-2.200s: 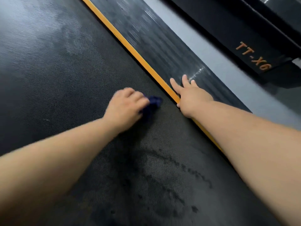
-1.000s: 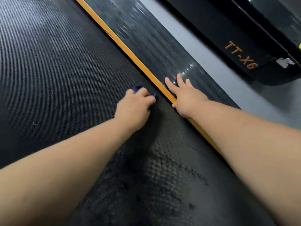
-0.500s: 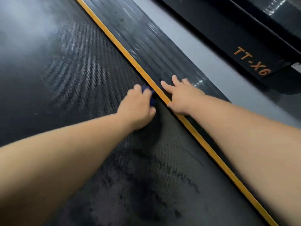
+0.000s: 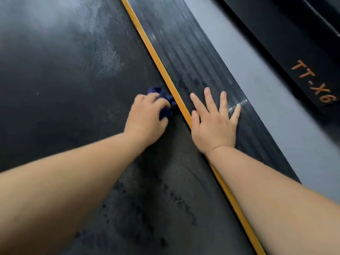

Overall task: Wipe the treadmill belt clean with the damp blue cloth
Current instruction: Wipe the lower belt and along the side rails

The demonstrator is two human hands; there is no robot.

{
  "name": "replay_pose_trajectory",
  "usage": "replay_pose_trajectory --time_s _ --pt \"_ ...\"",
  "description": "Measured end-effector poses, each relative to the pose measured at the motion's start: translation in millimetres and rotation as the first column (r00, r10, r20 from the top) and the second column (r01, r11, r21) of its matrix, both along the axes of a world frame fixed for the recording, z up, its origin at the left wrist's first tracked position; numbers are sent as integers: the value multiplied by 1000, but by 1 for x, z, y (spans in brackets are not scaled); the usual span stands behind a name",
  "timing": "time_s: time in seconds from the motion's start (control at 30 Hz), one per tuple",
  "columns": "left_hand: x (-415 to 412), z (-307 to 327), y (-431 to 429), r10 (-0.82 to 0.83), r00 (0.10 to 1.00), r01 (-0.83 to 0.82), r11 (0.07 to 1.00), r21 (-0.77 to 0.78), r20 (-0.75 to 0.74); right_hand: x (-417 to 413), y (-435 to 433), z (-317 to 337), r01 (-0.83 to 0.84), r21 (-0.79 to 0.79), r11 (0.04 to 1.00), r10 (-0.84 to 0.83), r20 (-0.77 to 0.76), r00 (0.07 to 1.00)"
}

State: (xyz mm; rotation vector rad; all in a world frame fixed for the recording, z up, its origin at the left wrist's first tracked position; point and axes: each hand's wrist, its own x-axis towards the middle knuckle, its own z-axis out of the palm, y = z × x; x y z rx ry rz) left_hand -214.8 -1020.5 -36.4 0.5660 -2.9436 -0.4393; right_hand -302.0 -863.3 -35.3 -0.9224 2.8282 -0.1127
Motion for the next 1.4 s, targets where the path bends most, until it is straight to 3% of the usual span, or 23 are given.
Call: replay_pose_trajectory --time_s 0.1,0.17,0.2,0.27,0.33,0.37,0.43,0.53,0.63,0.67,0.73,0.8,0.87,1.0,1.17,1.23,1.33,1.4 --pt "39 0 22 -334 942 335 941 46 -28 0 0 0 9 -25 1000 -10 -3 1000" --pt "43 5 11 -434 900 432 901 50 47 0 0 1 22 -30 999 -22 2 1000" --pt "36 8 0 -398 915 397 917 35 63 0 0 1 24 -31 999 -23 6 1000" --pt "11 13 -24 -102 994 102 995 -2 39 1 -1 1 28 -38 999 -28 11 1000" --pt "-12 17 -36 290 956 -292 955 47 38 1 -1 1 33 -37 999 -33 12 999" --pt "-18 16 -32 381 924 -382 921 69 36 1 -1 1 34 -37 999 -34 11 999" --pt "-19 10 -5 336 942 -335 939 76 0 1 -1 0 39 -38 999 -38 15 999" --pt "9 -2 39 106 989 -90 984 151 -103 1 -2 0 39 -45 998 -38 20 999" --pt "27 4 43 -138 989 146 969 197 -54 1 -1 0 44 -47 998 -42 28 999" --pt "22 6 30 -127 991 132 975 178 -39 0 -1 1 41 -45 998 -39 26 999" --pt "2 7 -2 54 998 -49 992 113 -37 1 -1 1 34 -41 999 -33 30 999" --pt "-17 9 -26 294 955 -291 953 78 -27 1 -1 1 36 -36 999 -35 32 999" --pt "-24 5 -27 408 912 -409 912 41 36 2 -2 1 40 -31 999 -39 37 999" --pt "-10 -2 1 250 968 -250 967 36 23 1 -3 1 49 -27 998 -48 30 998" --pt "17 1 20 -149 989 146 979 144 13 2 -3 0 52 -16 999 -51 23 998" --pt "1 3 2 -75 997 74 994 85 5 0 -2 0 51 -18 999 -50 29 998" --pt "-35 7 -29 273 962 -274 957 95 20 1 -3 0 45 -16 999 -45 31 999" --pt "-39 5 -23 292 956 -295 946 137 37 1 -3 0 48 -16 999 -47 35 998"
